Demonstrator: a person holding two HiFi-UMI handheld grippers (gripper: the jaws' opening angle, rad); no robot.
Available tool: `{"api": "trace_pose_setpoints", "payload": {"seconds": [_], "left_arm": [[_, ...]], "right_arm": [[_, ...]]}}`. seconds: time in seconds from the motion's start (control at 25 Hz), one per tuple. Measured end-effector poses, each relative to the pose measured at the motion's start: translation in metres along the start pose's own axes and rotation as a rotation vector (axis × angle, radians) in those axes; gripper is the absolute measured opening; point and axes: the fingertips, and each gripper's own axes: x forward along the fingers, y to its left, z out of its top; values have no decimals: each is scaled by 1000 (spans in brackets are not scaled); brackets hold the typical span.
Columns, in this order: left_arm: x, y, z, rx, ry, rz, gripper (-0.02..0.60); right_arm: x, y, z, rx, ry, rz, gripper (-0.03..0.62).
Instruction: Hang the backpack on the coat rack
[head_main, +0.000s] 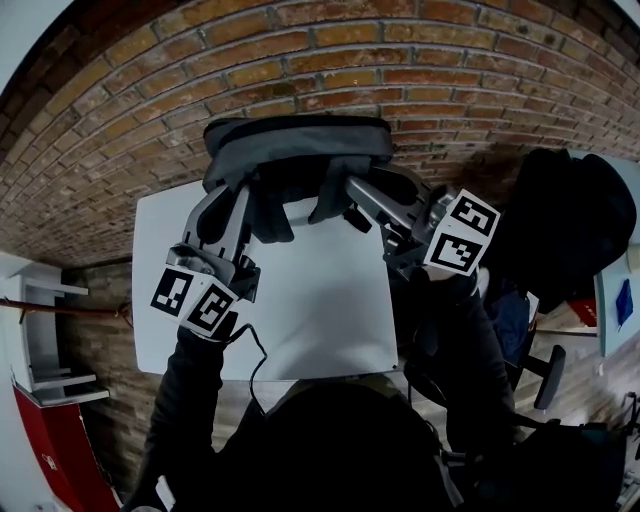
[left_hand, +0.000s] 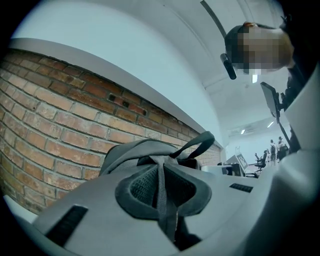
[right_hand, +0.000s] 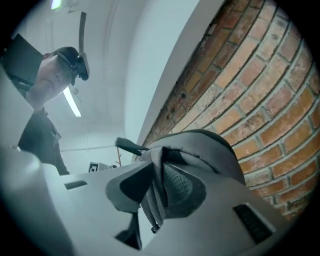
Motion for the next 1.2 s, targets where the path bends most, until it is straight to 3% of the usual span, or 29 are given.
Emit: {"api": "trace_pose_setpoints", "payload": {"seconds": [0.08, 0.52, 1.0, 1.2], "left_arm": [[0, -1, 2, 2, -17, 0, 40], [-13, -21, 30, 51, -99, 20, 38], [-86, -53, 57, 96, -150, 195, 38], [-137, -60, 63, 110, -151, 307, 38]], "right_arm": [[0, 5, 9, -52, -17, -3, 46], [-6, 31, 47, -180, -74, -5, 40], [-6, 104, 49, -162, -68, 148, 40], [8, 140, 35, -127, -53, 259, 40]]}}
